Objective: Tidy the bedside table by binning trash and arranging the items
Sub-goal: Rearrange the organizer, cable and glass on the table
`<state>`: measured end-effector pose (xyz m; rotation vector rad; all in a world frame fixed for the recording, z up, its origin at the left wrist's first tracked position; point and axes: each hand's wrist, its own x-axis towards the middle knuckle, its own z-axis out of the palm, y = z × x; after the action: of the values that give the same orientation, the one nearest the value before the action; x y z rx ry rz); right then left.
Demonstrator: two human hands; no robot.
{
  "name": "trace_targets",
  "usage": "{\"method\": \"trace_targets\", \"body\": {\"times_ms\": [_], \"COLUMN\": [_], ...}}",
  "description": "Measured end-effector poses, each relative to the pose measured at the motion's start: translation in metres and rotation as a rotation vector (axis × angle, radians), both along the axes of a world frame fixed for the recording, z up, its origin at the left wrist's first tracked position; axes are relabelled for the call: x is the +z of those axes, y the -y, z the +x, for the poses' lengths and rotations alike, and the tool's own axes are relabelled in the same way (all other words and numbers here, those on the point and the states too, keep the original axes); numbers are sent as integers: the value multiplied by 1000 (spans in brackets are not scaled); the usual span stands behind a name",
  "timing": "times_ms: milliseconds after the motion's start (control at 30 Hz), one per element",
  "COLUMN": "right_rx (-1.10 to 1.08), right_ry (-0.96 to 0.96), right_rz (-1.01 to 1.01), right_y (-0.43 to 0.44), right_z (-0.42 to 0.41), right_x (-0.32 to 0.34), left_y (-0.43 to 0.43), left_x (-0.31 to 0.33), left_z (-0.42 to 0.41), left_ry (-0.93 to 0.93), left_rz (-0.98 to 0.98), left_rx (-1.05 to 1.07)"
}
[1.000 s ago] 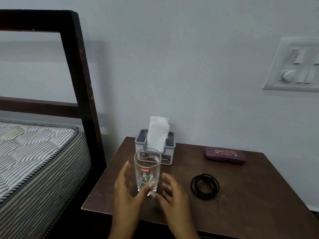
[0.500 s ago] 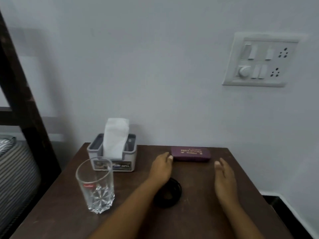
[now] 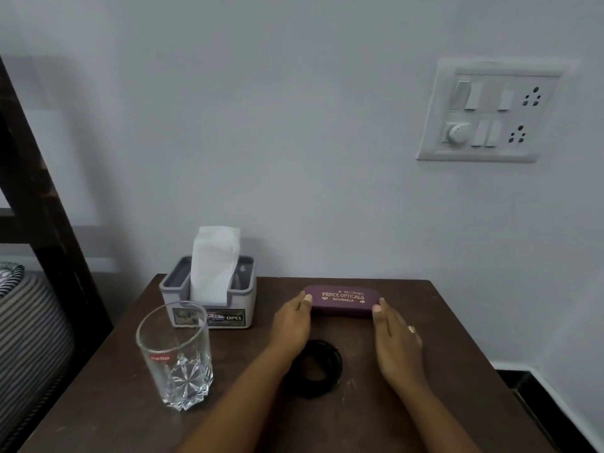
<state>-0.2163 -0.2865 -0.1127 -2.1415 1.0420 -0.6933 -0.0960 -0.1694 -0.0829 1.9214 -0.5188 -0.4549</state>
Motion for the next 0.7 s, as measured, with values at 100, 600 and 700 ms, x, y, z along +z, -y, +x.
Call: {"method": "trace_targets", "body": {"times_ms": [100,600,700], "right_rx": [3,313,389], "right_ry": [-52,224,54], "right_rz": [-16,-8,-144], "right_y": [-17,-73,-88], "right_z": [2,-28,-37], "right_x": [-1,-2,-13], "left_y": [-16,-66,-66], "left_x": [-3,-11,-20], "left_z": [-1,-63,-82], "left_ry": [22,44,30], "left_rz": [8,-170,-168], "left_rx": [43,91,48]}}
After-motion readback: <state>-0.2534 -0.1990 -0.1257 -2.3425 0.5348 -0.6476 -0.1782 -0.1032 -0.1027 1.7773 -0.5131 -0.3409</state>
